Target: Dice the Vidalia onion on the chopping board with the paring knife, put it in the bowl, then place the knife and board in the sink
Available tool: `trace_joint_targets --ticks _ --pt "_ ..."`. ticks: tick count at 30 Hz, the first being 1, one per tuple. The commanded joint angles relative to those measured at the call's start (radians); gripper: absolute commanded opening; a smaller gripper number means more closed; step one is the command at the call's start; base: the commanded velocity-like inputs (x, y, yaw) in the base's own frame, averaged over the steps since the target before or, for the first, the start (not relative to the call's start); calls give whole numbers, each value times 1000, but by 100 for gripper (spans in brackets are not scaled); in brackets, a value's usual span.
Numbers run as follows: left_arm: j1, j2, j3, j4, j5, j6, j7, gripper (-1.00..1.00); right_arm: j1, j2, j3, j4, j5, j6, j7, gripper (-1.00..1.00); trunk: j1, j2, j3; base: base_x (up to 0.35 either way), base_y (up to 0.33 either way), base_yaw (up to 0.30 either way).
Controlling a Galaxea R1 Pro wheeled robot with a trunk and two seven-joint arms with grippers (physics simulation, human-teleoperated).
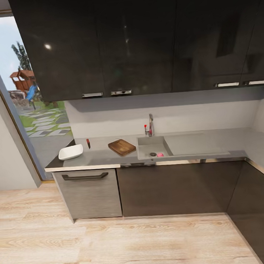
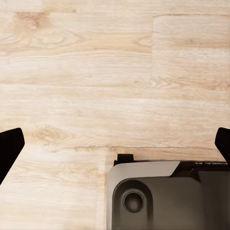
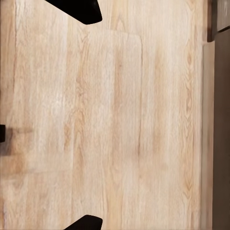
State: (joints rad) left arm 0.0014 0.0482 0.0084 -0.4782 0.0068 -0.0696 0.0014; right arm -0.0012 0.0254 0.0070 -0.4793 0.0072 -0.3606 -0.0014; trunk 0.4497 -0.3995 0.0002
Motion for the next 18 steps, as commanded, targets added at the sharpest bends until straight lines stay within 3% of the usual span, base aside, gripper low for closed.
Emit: trace_joint_targets --ticks 1,18 --pt "0 0 1 0 1 -2 0 100 0 0 1 1 1 -3 0 100 0 0 0 0 0 0" --pt "0 0 1 0 1 -2 0 100 0 0 1 1 1 -3 0 100 0 0 0 0 0 0"
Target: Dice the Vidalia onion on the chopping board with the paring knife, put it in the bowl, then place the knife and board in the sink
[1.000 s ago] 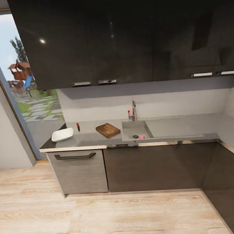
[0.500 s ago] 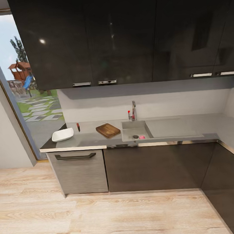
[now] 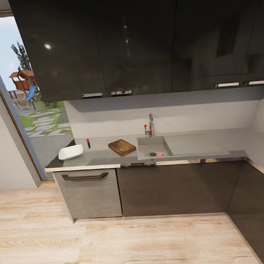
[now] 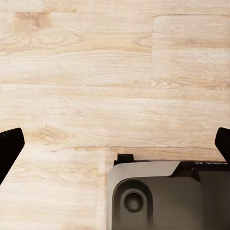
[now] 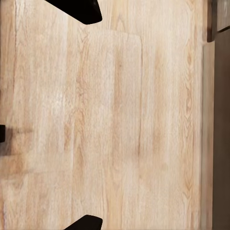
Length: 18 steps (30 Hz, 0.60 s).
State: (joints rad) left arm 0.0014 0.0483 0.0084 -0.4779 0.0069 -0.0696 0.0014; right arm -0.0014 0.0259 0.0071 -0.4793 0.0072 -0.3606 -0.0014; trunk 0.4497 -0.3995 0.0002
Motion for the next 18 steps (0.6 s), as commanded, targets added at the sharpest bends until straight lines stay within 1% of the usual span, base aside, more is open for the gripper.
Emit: trace_joint_targets --ticks 1,9,13,18 --pt "0 0 1 0 1 -2 0 100 0 0 1 1 1 -3 0 100 0 -1 0 0 0 0" --pt "1 2 1 -1 -1 -4 0 100 0 -1 0 1 1 -3 0 100 0 -1 0 0 0 0" --pt "1 8 1 -1 -1 -4 0 100 0 -1 0 1 0 -3 0 100 0 -1 0 0 0 0" --pt "0 12 1 -1 -1 -30 0 100 0 -1 -1 1 1 -3 0 100 0 -1 0 8 40 0"
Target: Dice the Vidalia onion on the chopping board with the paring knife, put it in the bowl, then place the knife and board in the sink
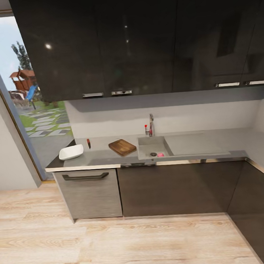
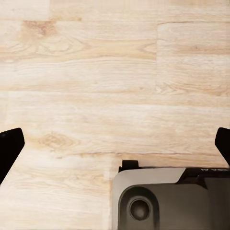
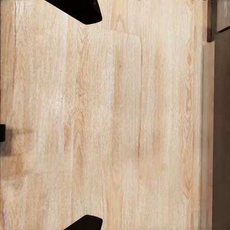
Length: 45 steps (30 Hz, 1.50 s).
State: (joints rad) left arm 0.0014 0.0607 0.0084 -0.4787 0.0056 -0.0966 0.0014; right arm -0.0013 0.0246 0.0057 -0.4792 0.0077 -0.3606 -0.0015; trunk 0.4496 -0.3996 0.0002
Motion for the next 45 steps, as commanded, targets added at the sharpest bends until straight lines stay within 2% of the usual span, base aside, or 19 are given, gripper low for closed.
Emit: trace_joint_targets --ticks 1,10,20,27,30,33,35,38,41,42,44,45 --pt "0 0 1 0 1 -3 0 100 0 0 0 1 1 -3 0 100 0 0 0 46 164 0" --pt "0 0 1 0 1 -6 0 100 0 0 0 1 1 -3 -1 100 0 0 0 73 207 0" --pt "0 -1 0 8 1 -6 -1 100 0 0 0 1 1 -3 -1 100 0 0 0 13 30 0" --pt "0 -15 -3 22 -4 -9 -5 100 0 -1 -1 1 0 -3 -2 100 0 0 0 0 0 0" --pt "0 -16 -5 8 -4 -10 -5 100 0 -1 -1 1 0 -3 -2 100 0 0 0 0 0 0" --pt "3 -14 -8 -63 -2 -10 -6 100 0 -1 -1 1 0 -3 -2 100 0 0 0 0 0 0" --pt "31 -14 -9 -150 1 -11 -3 100 0 -2 -1 1 0 -3 -2 100 0 0 0 0 0 0" --pt "80 -14 -8 -208 2 -11 -1 100 0 -2 -1 0 0 -3 -2 100 0 0 0 0 0 0" --pt "191 -15 -7 -339 3 -11 2 100 0 -2 -1 -1 0 -3 -2 100 0 0 0 0 0 0" --pt "209 -15 -7 -359 3 -11 3 100 0 -2 -1 -1 0 -3 -2 100 0 0 0 0 0 0" --pt "296 -16 -6 -459 4 -11 4 100 0 -2 -1 -1 0 -3 -2 100 0 0 0 0 0 0" --pt "311 -16 -6 -476 5 -11 4 100 0 -2 -1 -1 0 -3 -2 100 0 0 0 0 0 0"
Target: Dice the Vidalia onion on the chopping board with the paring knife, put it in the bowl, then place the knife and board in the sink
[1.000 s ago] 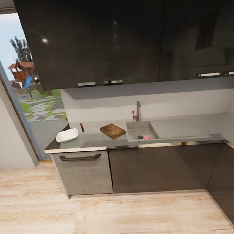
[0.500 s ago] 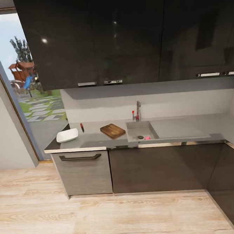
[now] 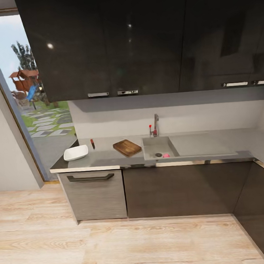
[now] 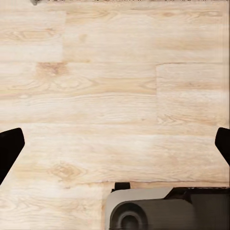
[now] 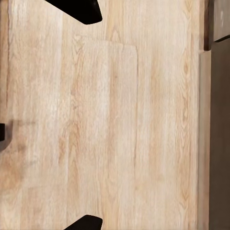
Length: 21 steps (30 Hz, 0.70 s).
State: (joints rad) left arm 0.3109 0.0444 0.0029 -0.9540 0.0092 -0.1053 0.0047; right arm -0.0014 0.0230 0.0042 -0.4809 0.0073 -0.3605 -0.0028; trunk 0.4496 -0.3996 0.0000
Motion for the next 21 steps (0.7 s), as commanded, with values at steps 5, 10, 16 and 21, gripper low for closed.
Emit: trace_joint_targets --ticks 5,10,16,21 --pt "59 -2 12 -64 6 -2 40 100 0 0 0 1 1 -3 0 100 0 0 0 0 0 0" --pt "69 -20 37 -66 15 -19 163 100 0 1 0 1 1 -3 0 100 0 0 0 0 0 0" --pt "77 -47 42 -51 21 -53 235 100 0 1 0 1 1 -3 0 100 0 0 0 0 0 0" --pt "96 -51 42 -38 21 -59 243 100 0 2 0 1 1 -3 -1 100 0 0 0 0 0 0"
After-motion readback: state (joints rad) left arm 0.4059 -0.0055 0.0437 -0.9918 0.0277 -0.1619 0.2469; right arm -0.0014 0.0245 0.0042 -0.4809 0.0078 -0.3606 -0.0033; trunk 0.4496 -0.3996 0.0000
